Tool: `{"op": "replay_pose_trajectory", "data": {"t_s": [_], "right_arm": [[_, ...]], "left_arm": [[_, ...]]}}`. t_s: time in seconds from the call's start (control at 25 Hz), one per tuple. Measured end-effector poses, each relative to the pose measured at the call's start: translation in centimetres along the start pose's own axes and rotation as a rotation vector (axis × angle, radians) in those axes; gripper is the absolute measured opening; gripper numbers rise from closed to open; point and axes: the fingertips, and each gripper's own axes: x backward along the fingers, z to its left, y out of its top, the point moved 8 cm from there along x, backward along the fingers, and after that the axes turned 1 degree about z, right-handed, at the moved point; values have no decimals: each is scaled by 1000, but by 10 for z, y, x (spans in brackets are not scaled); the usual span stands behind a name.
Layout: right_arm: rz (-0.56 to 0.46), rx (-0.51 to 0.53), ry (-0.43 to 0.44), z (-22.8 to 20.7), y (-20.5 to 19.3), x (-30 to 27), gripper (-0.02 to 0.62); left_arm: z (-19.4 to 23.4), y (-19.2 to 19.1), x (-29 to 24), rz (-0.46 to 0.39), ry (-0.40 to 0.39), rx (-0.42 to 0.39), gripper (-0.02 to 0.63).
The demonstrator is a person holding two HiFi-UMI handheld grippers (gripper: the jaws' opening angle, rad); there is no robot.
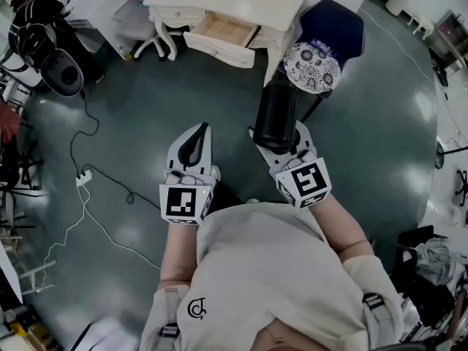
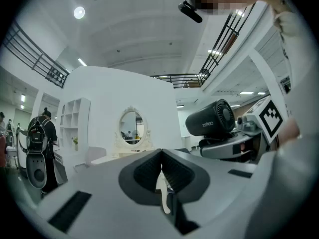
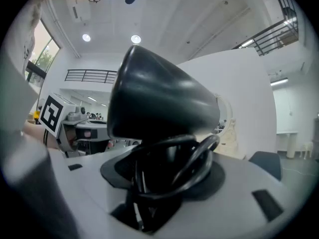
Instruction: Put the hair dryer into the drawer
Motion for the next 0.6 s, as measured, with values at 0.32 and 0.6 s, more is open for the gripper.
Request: {"op": "replay_pose_trajectory", "data": {"t_s": [0.32, 0.6], "right_arm": [[-3, 18, 16, 5, -1, -3, 235], [28, -8, 35, 1, -5, -19, 236]], "left_arm": [[3, -3, 0, -1, 4, 10, 14], [10, -6, -11, 13, 1, 16, 14]]}}
